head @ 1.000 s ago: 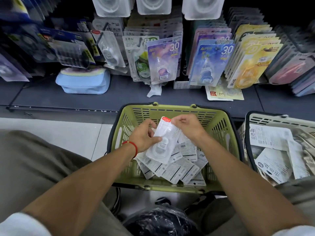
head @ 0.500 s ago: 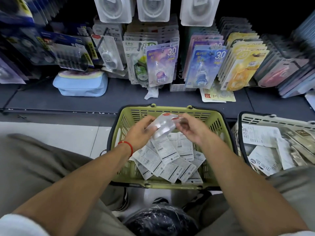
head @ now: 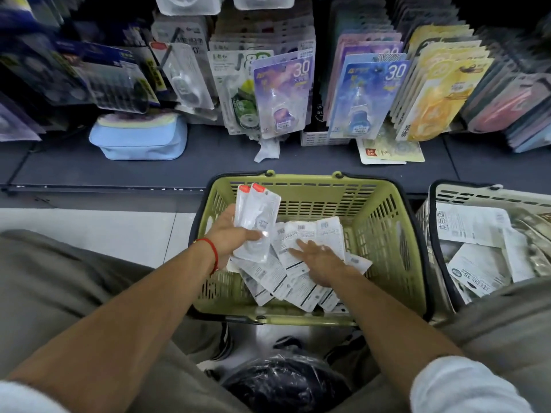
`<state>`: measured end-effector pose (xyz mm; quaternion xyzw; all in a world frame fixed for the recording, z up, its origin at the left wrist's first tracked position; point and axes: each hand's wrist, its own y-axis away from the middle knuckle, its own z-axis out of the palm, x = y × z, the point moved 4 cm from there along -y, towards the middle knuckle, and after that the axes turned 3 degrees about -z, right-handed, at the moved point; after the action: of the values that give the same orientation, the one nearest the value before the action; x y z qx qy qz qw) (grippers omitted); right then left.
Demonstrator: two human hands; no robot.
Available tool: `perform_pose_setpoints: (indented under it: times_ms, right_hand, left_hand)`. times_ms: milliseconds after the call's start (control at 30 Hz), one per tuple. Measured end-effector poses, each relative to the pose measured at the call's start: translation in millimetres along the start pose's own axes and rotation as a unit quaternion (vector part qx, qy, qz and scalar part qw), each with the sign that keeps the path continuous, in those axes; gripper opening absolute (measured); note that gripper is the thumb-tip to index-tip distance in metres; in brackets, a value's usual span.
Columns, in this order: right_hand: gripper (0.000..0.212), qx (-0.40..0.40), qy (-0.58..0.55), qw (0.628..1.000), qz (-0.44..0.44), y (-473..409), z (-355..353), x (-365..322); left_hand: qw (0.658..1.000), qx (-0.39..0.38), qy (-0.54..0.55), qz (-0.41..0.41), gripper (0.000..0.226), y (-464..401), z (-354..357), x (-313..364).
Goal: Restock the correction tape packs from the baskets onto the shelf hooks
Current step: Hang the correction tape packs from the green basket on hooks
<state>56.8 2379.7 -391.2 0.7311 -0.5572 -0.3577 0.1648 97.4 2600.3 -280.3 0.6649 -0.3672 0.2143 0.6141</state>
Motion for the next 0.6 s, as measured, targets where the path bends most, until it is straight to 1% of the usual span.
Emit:
perform_pose_setpoints:
  times_ms: [33, 67, 133, 167, 200, 267, 300, 333, 400, 433, 467, 500, 567, 600]
  right_hand:
    - [0.091, 0.009, 0.025, 1.0, -0.01, -2, 1, -1]
    - [0.087, 0.023, 0.056, 0.998, -0.022, -4, 0, 0]
    - [0.073, 0.033, 0.044, 0.998, -0.038, -2, -6, 3]
    - [0.065, 0.039, -0.011, 0.998, -0.041, 1, -13, 4]
    - [0.056, 0.061, -0.073, 0.994, -0.044, 6, -24, 6]
    - [0.038, 0.154, -0.174, 0.972, -0.021, 19, -60, 9]
    - [0.031, 0.209, -0.195, 0.958, -0.005, 26, -82, 11]
    - [0.027, 0.257, -0.208, 0.944, 0.0, 31, -102, 13]
    - [0.029, 0.302, -0.281, 0.911, -0.024, 40, -133, 13]
    - [0.03, 0.301, -0.339, 0.891, -0.04, 44, -143, 9]
    - [0.032, 0.282, -0.4, 0.871, -0.05, 46, -146, 2]
    - [0.031, 0.259, -0.447, 0.855, -0.049, 47, -145, -6]
    - [0.028, 0.24, -0.475, 0.846, -0.035, 47, -139, -23]
    - [0.028, 0.252, -0.474, 0.844, -0.022, 46, -136, -29]
  left_hand:
    - [1.0, -0.002, 0.02, 0.0, 0.07, 0, -3, 1]
    - [0.999, -0.006, 0.038, 0.003, 0.069, 0, -5, 2]
    - [0.997, -0.011, 0.07, 0.01, 0.065, -1, -8, 5]
    - [0.997, -0.011, 0.079, 0.011, 0.064, -3, -10, 6]
    - [0.996, -0.011, 0.084, 0.01, 0.063, -5, -12, 6]
    - [0.997, -0.003, 0.082, 0.002, 0.058, -8, -16, 4]
    - [0.997, 0.006, 0.071, 0.002, 0.055, -7, -17, 3]
    - [0.998, 0.018, 0.057, 0.005, 0.052, -6, -18, 3]
    - [0.999, 0.034, 0.024, 0.011, 0.054, -1, -16, 4]
    - [0.999, 0.032, 0.014, 0.01, 0.06, 0, -13, 4]
    - [1.0, 0.022, 0.017, 0.005, 0.063, 0, -9, 4]
    - [0.999, 0.005, 0.032, -0.001, 0.062, 1, -4, 3]
    - [0.995, -0.052, 0.083, -0.034, 0.046, 2, 8, 2]
    - [0.989, -0.091, 0.107, -0.047, 0.042, 4, 13, 2]
